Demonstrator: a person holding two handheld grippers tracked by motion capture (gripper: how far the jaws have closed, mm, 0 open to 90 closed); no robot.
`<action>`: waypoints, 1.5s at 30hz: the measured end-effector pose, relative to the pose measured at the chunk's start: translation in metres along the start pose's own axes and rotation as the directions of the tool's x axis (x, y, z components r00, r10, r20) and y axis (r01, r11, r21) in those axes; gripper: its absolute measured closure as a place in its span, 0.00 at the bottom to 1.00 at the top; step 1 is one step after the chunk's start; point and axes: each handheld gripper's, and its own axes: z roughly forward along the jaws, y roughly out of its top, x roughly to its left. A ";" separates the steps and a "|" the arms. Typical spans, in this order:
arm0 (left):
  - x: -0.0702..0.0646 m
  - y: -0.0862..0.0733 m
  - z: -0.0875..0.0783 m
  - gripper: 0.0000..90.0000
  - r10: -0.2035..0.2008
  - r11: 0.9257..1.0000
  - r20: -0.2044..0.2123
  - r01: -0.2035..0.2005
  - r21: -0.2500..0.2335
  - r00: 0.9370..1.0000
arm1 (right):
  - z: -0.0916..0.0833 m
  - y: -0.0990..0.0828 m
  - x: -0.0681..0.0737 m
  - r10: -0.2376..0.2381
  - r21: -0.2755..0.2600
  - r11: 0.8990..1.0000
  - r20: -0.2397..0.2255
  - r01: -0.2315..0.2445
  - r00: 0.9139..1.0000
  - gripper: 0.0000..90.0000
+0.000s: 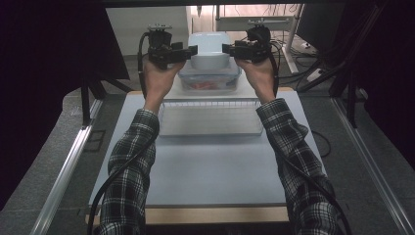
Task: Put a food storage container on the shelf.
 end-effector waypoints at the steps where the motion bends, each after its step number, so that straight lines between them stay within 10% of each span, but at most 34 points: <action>1: 0.000 0.000 0.000 0.41 -0.001 1.000 0.005 0.001 -0.005 1.000 | 0.000 0.000 0.000 0.001 -0.007 1.000 0.000 -0.001 1.000 0.49; 13: -0.012 -0.002 -0.013 0.31 0.067 0.997 0.045 -0.065 -0.029 0.997 | -0.012 -0.002 0.007 -0.036 -0.007 0.999 -0.044 0.036 0.998 0.33; 23: -0.023 -0.031 -0.021 0.12 0.094 0.996 0.113 -0.092 -0.020 0.989 | -0.026 -0.028 0.014 -0.107 -0.006 0.994 -0.048 0.107 0.993 0.12; 45: -0.049 -0.111 -0.038 0.03 0.165 0.985 0.184 -0.171 0.013 0.969 | -0.054 -0.104 0.022 -0.124 0.006 0.992 -0.171 0.127 0.977 0.05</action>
